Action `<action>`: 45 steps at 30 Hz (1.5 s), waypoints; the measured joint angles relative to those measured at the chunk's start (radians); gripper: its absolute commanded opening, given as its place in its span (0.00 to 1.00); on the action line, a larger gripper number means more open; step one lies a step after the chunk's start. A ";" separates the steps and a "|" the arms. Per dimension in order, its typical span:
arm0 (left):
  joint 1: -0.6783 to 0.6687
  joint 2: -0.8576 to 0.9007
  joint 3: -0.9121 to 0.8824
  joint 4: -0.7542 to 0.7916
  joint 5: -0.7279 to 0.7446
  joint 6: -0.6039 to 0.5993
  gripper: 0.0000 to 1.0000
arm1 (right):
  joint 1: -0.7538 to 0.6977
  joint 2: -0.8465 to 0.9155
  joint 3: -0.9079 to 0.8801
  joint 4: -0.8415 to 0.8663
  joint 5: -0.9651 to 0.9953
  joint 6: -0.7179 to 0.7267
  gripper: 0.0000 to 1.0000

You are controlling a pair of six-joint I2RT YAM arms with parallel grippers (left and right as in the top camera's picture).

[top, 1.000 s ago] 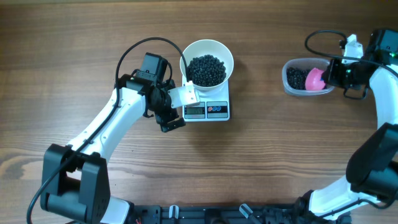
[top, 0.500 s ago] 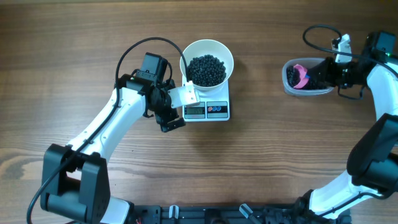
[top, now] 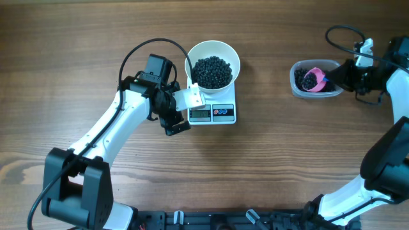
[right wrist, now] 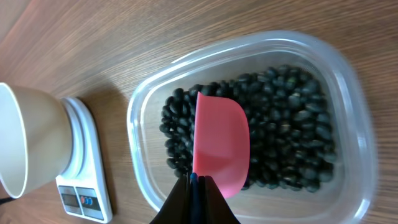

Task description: Scoop item into bowl and weigh 150g on scale

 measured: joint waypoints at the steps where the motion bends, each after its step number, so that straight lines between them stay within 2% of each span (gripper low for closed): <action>1: 0.000 0.000 0.000 0.000 0.000 0.000 1.00 | -0.002 0.000 0.000 0.000 0.000 0.000 0.04; 10: 0.000 0.000 0.000 0.000 0.000 0.000 1.00 | -0.044 0.000 0.000 0.012 -0.124 0.000 0.04; 19: 0.000 0.000 0.000 0.000 0.000 0.000 1.00 | -0.215 0.000 0.000 -0.013 -0.418 -0.038 0.04; 23: 0.000 0.000 0.000 0.000 0.000 0.000 1.00 | -0.220 0.000 -0.002 -0.010 -0.600 -0.101 0.04; 30: 0.000 0.000 0.000 0.000 0.000 0.000 1.00 | -0.140 0.000 -0.003 0.012 -0.822 -0.125 0.04; 35: 0.000 0.000 0.000 0.000 0.000 0.000 1.00 | -0.036 0.000 -0.005 0.079 -0.869 -0.120 0.04; 41: 0.000 0.000 0.000 0.000 0.000 0.000 1.00 | 0.120 0.000 -0.008 0.221 -0.879 -0.050 0.04; 45: 0.000 0.000 0.000 0.000 0.000 0.000 1.00 | 0.212 0.001 -0.012 0.364 -0.873 0.056 0.04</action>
